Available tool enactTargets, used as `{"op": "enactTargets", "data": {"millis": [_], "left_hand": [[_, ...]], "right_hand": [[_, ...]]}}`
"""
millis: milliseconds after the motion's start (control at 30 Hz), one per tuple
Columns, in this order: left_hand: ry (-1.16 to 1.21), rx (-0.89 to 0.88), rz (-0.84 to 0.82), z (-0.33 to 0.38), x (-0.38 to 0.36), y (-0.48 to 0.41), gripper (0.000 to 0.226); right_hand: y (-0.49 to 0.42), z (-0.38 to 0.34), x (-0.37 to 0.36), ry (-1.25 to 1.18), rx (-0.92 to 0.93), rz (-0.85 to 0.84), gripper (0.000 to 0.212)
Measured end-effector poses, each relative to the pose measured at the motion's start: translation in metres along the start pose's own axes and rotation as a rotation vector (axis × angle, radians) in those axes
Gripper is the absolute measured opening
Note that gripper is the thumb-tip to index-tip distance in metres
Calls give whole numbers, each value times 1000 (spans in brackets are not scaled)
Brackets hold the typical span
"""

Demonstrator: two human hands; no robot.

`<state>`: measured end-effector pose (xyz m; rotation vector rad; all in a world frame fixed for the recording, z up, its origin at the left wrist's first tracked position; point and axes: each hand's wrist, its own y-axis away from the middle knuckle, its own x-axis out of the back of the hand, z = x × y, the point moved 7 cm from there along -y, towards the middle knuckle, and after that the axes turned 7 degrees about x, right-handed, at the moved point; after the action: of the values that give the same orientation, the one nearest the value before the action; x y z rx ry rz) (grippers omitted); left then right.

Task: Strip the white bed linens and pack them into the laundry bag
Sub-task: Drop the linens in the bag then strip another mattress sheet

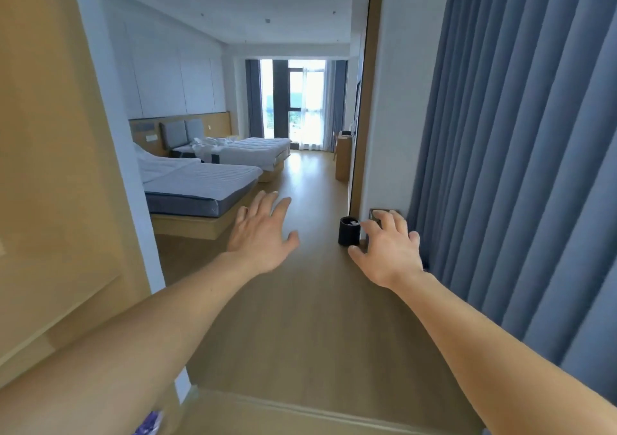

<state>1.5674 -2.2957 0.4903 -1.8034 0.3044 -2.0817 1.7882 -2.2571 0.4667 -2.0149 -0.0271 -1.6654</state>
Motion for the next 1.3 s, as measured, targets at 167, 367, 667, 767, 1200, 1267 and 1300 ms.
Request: {"op": "enactTargets", "data": {"millis": [167,367,667,767,1200,1267,1300], "left_hand": [[-39,56,-35,-32,-51,-82,70],[-12,68,-23,-85,-108,-208,71],[-3,42,-28,-148,-165,-393,71],[-12,24,-40,-163,-191,-445,70],[-118,84,27,-234,-279,-700,66],[-104,134,39,-255,-288,-730,66],[-100,150,32,-266,-294,-744,67]], "right_hand": [[-94,4,-52,-20,42,-71,62],[-228,0,-104,-1,64,-55,61],[-414,-1,-170,-23,20,-63,63],[-471,-2,-195,-35,36,-55,66],[-761,22,-306,-142,119,-19,65],[-802,16,-321,-153,143,-28,65],[-820,11,-330,-156,159,-39,65]]}}
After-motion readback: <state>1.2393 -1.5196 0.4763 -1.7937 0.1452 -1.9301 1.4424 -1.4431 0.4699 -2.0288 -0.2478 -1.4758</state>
